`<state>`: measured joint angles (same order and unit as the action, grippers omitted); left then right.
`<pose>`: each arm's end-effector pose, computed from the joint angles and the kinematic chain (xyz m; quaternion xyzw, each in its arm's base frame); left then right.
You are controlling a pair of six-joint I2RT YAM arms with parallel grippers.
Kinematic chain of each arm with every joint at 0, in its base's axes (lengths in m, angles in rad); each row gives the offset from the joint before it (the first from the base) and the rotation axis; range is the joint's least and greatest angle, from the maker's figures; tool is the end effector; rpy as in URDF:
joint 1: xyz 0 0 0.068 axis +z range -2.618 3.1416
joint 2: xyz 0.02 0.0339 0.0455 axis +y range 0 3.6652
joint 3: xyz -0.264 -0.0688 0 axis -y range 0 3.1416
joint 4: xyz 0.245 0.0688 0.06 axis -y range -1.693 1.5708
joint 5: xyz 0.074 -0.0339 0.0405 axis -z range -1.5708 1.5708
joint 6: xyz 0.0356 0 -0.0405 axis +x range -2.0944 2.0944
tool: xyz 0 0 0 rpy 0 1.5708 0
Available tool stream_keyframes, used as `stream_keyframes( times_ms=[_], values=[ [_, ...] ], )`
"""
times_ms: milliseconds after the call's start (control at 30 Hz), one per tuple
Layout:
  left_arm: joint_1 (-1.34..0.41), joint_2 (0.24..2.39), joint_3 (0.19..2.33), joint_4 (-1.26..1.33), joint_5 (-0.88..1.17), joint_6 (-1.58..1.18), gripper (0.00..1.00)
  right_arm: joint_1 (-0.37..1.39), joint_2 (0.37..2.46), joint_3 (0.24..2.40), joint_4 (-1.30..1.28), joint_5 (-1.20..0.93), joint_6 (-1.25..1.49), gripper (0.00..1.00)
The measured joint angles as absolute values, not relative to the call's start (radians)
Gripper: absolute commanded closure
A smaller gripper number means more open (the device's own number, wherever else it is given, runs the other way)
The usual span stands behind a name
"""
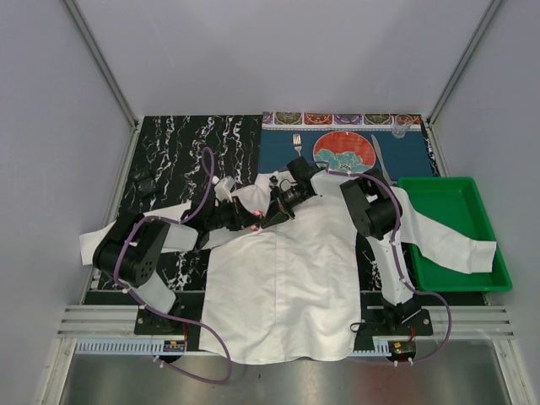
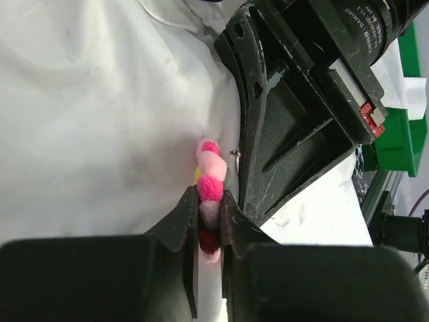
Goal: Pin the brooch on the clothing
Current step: Pin the brooch to the clothes.
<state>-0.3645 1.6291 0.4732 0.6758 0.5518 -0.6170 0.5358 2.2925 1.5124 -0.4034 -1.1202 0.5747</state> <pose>0.2564 -0.1178 0.1288 0.0366 0.8339 -0.4406 0.3304 0.3659 0.2545 0.0991 0.0861 -0.8332 -0.5290 0.1363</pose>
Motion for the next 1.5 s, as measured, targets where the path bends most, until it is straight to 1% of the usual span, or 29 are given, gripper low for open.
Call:
stream_keyframes(
  times_ms=[33,200,233,267,333,367,467,500,533,600,700,867,967,1100,1133,1200,1333,1400,1500],
  values=[
    [-0.365,1.633,0.476,0.677,0.556,-0.615,1.0,0.536,2.294,1.512,-0.403,-1.121,0.579,1.0],
    [-0.364,1.656,0.478,0.687,0.571,-0.622,1.0,0.53,2.312,1.513,-0.403,-1.142,0.593,1.0],
    [-0.364,1.66,0.478,0.691,0.572,-0.626,1.0,0.529,2.316,1.518,-0.403,-1.147,0.593,0.97],
    [-0.363,1.662,0.478,0.698,0.572,-0.628,1.0,0.529,2.32,1.523,-0.405,-1.152,0.594,0.9],
    [-0.361,1.663,0.478,0.702,0.573,-0.632,1.0,0.528,2.326,1.533,-0.406,-1.164,0.597,0.86],
    [-0.361,1.663,0.478,0.702,0.573,-0.634,1.0,0.527,2.328,1.534,-0.406,-1.171,0.599,0.8],
    [-0.361,1.663,0.475,0.701,0.58,-0.641,1.0,0.527,2.328,1.534,-0.405,-1.187,0.609,0.71],
    [-0.362,1.664,0.473,0.7,0.583,-0.645,1.0,0.525,2.328,1.535,-0.405,-1.193,0.613,0.63],
    [-0.363,1.665,0.471,0.701,0.585,-0.649,1.0,0.525,2.328,1.535,-0.405,-1.198,0.616,0.61],
    [-0.363,1.671,0.467,0.699,0.594,-0.657,1.0,0.525,2.328,1.536,-0.405,-1.201,0.619,0.52],
    [-0.361,1.692,0.466,0.699,0.608,-0.672,1.0,0.524,2.328,1.546,-0.404,-1.213,0.606,0.44],
    [-0.353,1.714,0.467,0.707,0.641,-0.691,1.0,0.507,2.32,1.549,-0.401,-1.222,0.553,0.4],
    [-0.348,1.724,0.467,0.713,0.655,-0.706,1.0,0.482,2.305,1.549,-0.403,-1.222,0.506,0.43],
    [-0.34,1.737,0.469,0.722,0.67,-0.719,1.0,0.429,2.254,1.531,-0.407,-1.22,0.411,0.43],
    [-0.338,1.74,0.47,0.725,0.674,-0.724,1.0,0.416,2.225,1.509,-0.404,-1.214,0.373,0.43],
    [-0.334,1.748,0.47,0.734,0.682,-0.733,1.0,0.393,2.149,1.452,-0.4,-1.188,0.287,0.36],
    [-0.332,1.758,0.468,0.76,0.693,-0.754,1.0,0.381,1.992,1.347,-0.378,-1.139,0.117,0.28],
    [-0.332,1.765,0.461,0.787,0.701,-0.765,1.0,0.387,1.961,1.335,-0.368,-1.127,0.056,0.25],
    [-0.332,1.782,0.455,0.82,0.722,-0.787,1.0,0.396,1.954,1.312,-0.353,-1.113,-0.031,0.24]
  ],
)
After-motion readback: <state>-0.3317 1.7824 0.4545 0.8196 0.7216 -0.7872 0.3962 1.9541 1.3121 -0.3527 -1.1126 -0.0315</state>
